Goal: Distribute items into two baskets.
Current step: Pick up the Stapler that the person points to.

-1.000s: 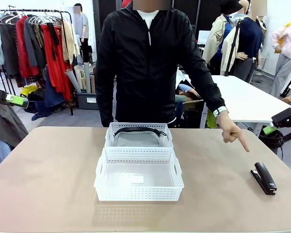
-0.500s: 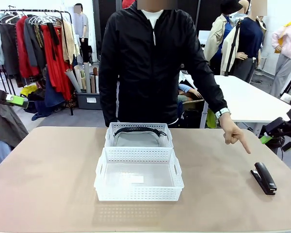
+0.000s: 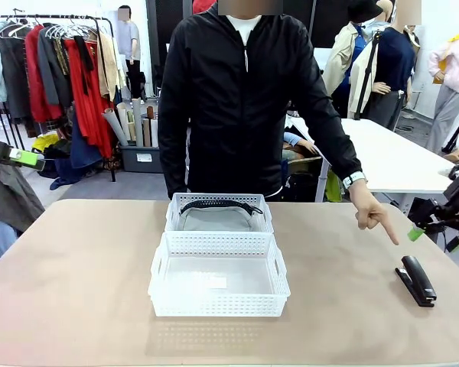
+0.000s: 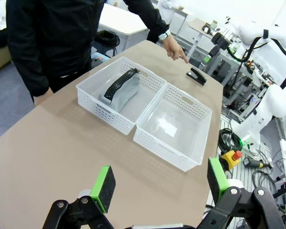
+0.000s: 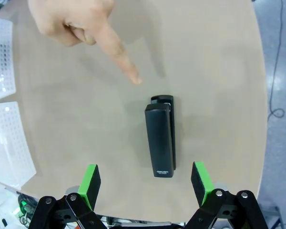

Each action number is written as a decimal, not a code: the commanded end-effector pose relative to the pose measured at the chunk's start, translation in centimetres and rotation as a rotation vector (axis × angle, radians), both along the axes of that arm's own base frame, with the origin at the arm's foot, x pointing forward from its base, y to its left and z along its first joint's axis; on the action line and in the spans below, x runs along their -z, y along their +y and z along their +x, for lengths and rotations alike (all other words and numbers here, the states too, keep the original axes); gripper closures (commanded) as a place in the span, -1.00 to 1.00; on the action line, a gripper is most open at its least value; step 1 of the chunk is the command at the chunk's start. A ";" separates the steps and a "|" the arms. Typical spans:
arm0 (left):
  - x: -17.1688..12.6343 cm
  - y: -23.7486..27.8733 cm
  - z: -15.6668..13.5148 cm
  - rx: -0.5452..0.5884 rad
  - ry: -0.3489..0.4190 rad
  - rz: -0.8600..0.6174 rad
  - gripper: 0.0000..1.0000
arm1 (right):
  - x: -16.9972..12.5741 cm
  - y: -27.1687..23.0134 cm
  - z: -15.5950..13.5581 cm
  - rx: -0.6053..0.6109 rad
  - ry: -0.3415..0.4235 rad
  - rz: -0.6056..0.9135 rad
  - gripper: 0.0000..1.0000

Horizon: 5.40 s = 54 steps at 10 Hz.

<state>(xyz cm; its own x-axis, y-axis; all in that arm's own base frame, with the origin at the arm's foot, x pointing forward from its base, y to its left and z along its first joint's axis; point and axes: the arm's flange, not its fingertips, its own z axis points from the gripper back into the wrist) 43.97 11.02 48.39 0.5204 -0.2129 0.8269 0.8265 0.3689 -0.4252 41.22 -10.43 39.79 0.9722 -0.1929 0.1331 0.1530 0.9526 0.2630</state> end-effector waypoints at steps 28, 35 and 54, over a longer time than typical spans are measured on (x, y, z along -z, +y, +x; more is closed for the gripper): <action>-0.2 0.0 -0.1 -0.003 -0.001 -0.001 -1.00 | 9.7 3.3 2.0 -0.104 0.153 -0.211 -0.59; -0.2 0.0 -0.1 -0.003 -0.001 -0.001 -1.00 | 9.6 3.2 1.9 -0.118 0.133 -0.190 1.00; -0.2 0.0 -0.1 -0.003 -0.001 -0.001 -1.00 | -10.9 12.3 3.4 -0.752 0.117 -0.182 1.00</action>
<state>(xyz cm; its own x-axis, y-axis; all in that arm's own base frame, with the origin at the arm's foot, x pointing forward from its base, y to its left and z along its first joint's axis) 43.98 11.01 48.39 0.5203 -0.2131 0.8270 0.8267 0.3687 -0.4251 44.38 2.21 49.67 0.8880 0.4598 -0.0039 -0.4560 0.8815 0.1225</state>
